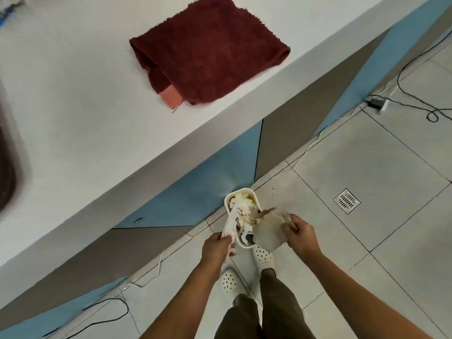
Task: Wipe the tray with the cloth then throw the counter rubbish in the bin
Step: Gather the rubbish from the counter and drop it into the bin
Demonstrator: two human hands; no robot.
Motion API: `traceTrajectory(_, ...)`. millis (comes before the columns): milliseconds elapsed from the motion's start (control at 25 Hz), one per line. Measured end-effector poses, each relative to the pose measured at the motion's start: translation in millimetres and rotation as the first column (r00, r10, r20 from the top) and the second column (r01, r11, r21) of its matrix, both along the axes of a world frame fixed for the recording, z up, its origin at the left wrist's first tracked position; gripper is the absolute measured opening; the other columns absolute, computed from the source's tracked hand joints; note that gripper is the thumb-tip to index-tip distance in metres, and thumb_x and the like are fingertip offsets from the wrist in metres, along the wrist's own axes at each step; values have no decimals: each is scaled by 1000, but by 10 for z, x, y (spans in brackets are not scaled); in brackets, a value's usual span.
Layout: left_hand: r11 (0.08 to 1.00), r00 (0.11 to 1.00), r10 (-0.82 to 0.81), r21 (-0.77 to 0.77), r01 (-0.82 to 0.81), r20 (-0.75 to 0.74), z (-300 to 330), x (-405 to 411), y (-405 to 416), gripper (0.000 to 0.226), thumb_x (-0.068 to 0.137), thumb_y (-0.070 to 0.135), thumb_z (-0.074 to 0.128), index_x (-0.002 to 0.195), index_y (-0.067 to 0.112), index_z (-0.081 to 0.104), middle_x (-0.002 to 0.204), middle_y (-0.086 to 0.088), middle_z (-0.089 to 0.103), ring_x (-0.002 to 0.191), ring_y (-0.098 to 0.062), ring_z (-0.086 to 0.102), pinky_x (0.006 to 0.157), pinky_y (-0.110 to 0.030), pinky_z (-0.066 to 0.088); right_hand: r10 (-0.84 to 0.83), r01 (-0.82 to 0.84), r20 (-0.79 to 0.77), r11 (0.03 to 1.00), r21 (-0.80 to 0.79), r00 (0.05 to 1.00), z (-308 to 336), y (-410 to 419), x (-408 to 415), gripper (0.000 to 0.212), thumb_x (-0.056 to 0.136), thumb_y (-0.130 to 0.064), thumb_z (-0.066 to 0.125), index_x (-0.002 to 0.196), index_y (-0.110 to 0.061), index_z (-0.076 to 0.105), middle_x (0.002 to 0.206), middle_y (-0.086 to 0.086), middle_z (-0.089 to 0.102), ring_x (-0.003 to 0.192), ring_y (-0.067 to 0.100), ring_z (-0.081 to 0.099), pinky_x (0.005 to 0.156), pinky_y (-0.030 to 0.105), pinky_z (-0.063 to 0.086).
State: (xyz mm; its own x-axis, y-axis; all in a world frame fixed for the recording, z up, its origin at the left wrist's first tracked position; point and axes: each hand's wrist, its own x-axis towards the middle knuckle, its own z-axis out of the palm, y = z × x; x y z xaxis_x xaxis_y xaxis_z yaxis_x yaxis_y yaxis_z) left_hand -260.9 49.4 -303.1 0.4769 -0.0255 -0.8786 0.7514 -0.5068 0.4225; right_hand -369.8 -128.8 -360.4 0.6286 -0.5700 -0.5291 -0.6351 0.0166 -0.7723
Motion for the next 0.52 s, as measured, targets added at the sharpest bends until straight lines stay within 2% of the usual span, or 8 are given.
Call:
traceTrajectory(120,999,998,6,-35,-8,-64,-593,80,-111,14,93,7,49,103,3,58,71,-6,58,58,-16,53,39,-17,38,-19,21,-95,1000,16,995,-664,70,77,17,89,-5,51,98,-11,64,80,8,62,74,25,55,67,31,46)
traceTrajectory(240,992,984,104,-51,-112,-147,-1069,152,-139,19,94,1,45,109,-4,55,61,-6,55,43,-11,51,49,-22,40,-4,10,-143,999,44,990,-1122,164,128,22,88,-7,50,101,-15,66,85,9,66,76,24,58,68,31,46)
traceTrajectory(280,993,982,106,-36,-112,-155,-1218,161,-153,20,94,1,45,110,-4,55,63,-7,55,45,-11,53,52,-23,41,8,0,-162,999,52,987,-1277,181,139,23,88,-9,50,102,-17,66,86,8,67,78,25,60,69,32,48)
traceTrajectory(400,997,984,73,3,-74,-161,-1593,226,-223,20,94,2,46,112,-2,55,78,-9,57,68,-16,56,64,-27,48,76,-78,-236,997,1,969,-1679,174,252,28,89,-16,49,112,-20,65,95,10,69,83,28,61,69,33,48)
traceTrajectory(520,998,983,56,33,-51,-172,-1931,309,-275,22,95,3,45,114,-1,54,80,-10,57,70,-18,54,66,-28,47,171,-219,-332,969,-111,928,-1984,145,432,33,92,-21,45,121,-25,61,104,10,67,93,30,61,72,32,47)
